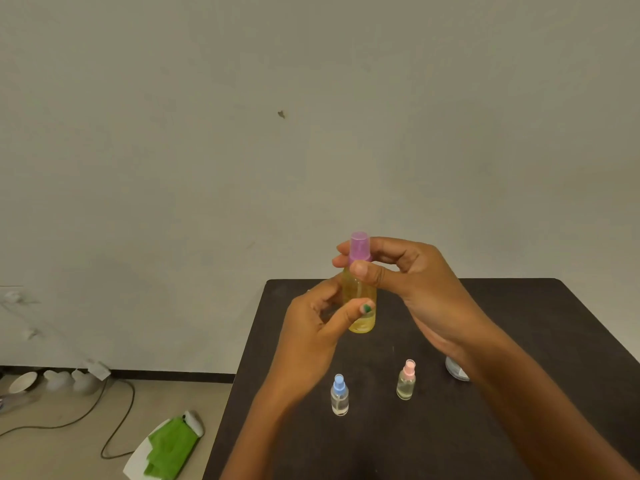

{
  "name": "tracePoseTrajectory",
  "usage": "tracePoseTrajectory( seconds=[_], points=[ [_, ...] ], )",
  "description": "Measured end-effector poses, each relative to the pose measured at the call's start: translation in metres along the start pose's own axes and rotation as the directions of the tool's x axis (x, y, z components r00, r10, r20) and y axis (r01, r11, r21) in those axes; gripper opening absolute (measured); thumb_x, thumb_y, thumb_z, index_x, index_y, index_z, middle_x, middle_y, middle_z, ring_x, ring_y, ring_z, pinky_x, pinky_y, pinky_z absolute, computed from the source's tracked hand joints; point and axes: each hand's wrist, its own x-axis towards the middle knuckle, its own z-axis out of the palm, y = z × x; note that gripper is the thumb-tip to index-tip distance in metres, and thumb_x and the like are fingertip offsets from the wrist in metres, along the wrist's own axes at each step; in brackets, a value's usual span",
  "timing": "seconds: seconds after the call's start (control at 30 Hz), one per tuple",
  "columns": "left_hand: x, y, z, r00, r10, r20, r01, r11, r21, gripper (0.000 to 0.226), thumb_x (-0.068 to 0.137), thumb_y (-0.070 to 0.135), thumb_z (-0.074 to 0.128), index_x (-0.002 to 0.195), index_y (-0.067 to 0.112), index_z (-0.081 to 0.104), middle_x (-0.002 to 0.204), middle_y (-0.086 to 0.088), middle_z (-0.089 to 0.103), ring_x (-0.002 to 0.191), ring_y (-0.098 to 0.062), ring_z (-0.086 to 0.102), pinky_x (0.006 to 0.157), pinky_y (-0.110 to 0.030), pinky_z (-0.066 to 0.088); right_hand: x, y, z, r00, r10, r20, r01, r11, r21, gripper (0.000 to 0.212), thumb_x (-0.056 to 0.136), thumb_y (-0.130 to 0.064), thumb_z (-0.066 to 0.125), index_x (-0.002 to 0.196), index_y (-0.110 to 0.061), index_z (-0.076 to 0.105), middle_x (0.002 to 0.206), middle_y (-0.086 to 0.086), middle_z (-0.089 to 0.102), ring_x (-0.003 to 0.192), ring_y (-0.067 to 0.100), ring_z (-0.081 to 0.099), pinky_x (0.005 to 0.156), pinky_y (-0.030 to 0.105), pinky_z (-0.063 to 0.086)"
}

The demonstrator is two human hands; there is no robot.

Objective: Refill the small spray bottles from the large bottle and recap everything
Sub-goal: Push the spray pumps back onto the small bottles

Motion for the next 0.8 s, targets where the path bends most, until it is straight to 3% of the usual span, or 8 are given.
tracePoseTrajectory(
  seconds=[0.07, 0.17, 0.4, 0.47, 0.57, 0.7, 0.8],
  points=[
    [0.000, -0.002, 0.001, 0.999, 0.013, -0.032, -0.012, 1.000, 0.018, 0.036, 0.075, 0.032, 0.063, 0.109, 0.019, 0.066, 0.094, 0.013, 0.072, 0.092, -0.006, 0.067, 0.075, -0.014, 0.051, 0.000, 0.001, 0.001, 1.000, -0.010, -0.027, 0.010, 1.000, -0.014, 0.031, 0.071, -0.028, 0.067, 0.100, -0.019, 0.071, 0.094, -0.006, 0.074, 0.100, 0.006, 0.066, 0.085, 0.017, 0.051],
    [0.000, -0.003, 0.004, 0.998, 0.025, -0.065, -0.022, 0.999, 0.039, 0.039, 0.076, 0.033, 0.064, 0.113, 0.019, 0.066, 0.097, 0.014, 0.072, 0.095, -0.006, 0.067, 0.080, -0.016, 0.052, 0.000, 0.003, 0.004, 0.996, -0.030, -0.088, 0.025, 0.998, -0.050, 0.028, 0.070, -0.030, 0.068, 0.098, -0.026, 0.072, 0.093, -0.009, 0.074, 0.104, 0.008, 0.063, 0.101, 0.038, 0.045],
    [-0.001, -0.007, 0.014, 0.992, 0.020, -0.121, -0.017, 1.000, 0.026, 0.032, 0.076, 0.037, 0.062, 0.107, 0.033, 0.065, 0.094, 0.013, 0.072, 0.095, -0.005, 0.066, 0.079, -0.017, 0.052, 0.001, 0.016, 0.007, 0.983, -0.029, -0.182, 0.026, 1.000, -0.017, 0.020, 0.080, -0.018, 0.070, 0.098, -0.028, 0.073, 0.094, -0.007, 0.074, 0.106, 0.028, 0.058, 0.097, 0.054, 0.044],
    [-0.001, -0.007, 0.019, 0.990, 0.014, -0.138, -0.011, 1.000, 0.021, 0.026, 0.075, 0.036, 0.061, 0.102, 0.037, 0.064, 0.090, 0.015, 0.072, 0.091, -0.004, 0.067, 0.074, -0.012, 0.050, 0.000, 0.020, 0.006, 0.980, -0.019, -0.196, 0.019, 1.000, -0.005, 0.020, 0.081, -0.017, 0.070, 0.098, -0.028, 0.073, 0.095, -0.006, 0.074, 0.106, 0.031, 0.059, 0.094, 0.053, 0.047],
    [-0.002, -0.012, 0.026, 0.989, -0.004, -0.150, 0.006, 1.000, 0.012, 0.027, 0.074, 0.034, 0.065, 0.100, 0.040, 0.062, 0.086, 0.019, 0.072, 0.090, 0.000, 0.067, 0.072, -0.008, 0.048, -0.003, 0.024, -0.003, 0.988, 0.011, -0.153, -0.012, 1.000, -0.008, 0.023, 0.083, -0.018, 0.068, 0.105, -0.024, 0.070, 0.099, -0.007, 0.073, 0.104, 0.026, 0.061, 0.086, 0.039, 0.055],
    [-0.003, -0.027, 0.041, 0.989, -0.035, -0.142, 0.028, 0.998, -0.054, 0.033, 0.078, 0.011, 0.071, 0.107, 0.025, 0.065, 0.093, 0.008, 0.071, 0.087, 0.002, 0.068, 0.068, -0.006, 0.048, -0.012, 0.032, -0.027, 0.993, 0.053, -0.103, -0.068, 0.986, -0.155, 0.025, 0.081, -0.016, 0.071, 0.106, -0.022, 0.070, 0.102, -0.008, 0.072, 0.098, 0.012, 0.065, 0.081, 0.030, 0.057],
    [-0.005, -0.047, 0.061, 0.995, -0.078, -0.062, 0.073, 0.994, -0.076, 0.035, 0.082, 0.005, 0.068, 0.110, 0.025, 0.064, 0.095, 0.007, 0.072, 0.089, -0.002, 0.068, 0.074, -0.011, 0.051, -0.021, 0.050, -0.049, 0.985, 0.097, -0.146, -0.135, 0.949, -0.284, 0.023, 0.079, -0.017, 0.074, 0.100, -0.024, 0.072, 0.096, -0.012, 0.072, 0.093, 0.005, 0.066, 0.081, 0.023, 0.055]
  ],
)
